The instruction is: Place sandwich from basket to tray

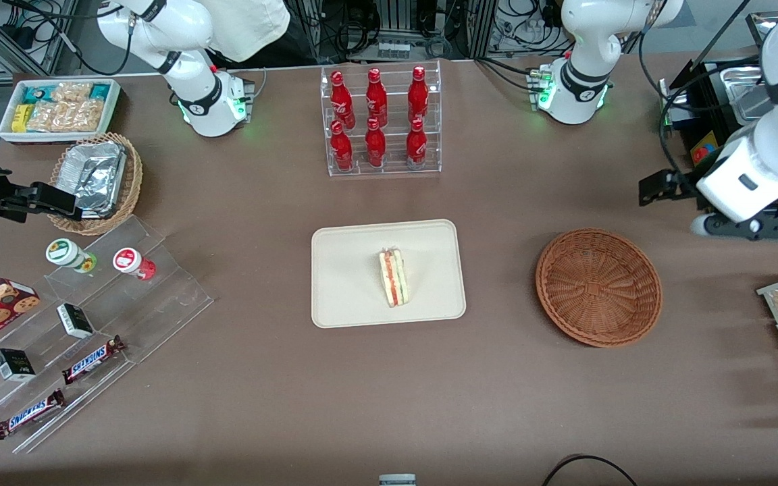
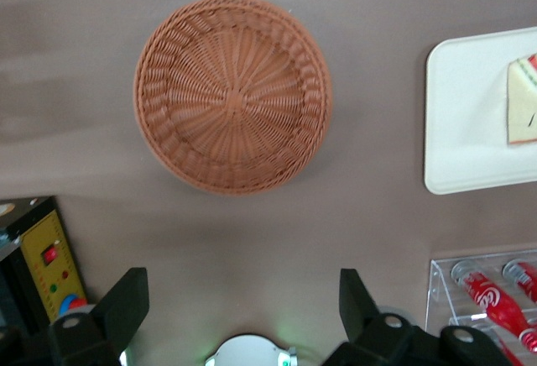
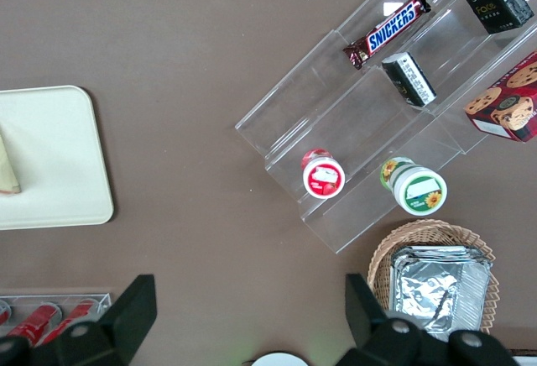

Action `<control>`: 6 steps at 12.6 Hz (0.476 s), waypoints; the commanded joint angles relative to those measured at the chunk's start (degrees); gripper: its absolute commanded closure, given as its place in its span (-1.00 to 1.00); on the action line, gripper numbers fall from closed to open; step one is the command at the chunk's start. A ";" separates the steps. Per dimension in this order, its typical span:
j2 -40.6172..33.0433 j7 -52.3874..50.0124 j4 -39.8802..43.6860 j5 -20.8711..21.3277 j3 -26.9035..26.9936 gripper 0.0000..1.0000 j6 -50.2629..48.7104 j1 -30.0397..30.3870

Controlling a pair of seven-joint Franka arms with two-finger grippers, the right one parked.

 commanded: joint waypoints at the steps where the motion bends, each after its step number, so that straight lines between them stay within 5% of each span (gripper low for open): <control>1: -4.95 1.50 -2.56 -0.10 0.07 -1.00 -3.30 1.13; 6: -6.80 1.50 -2.64 -0.10 2.70 -1.00 -5.60 1.13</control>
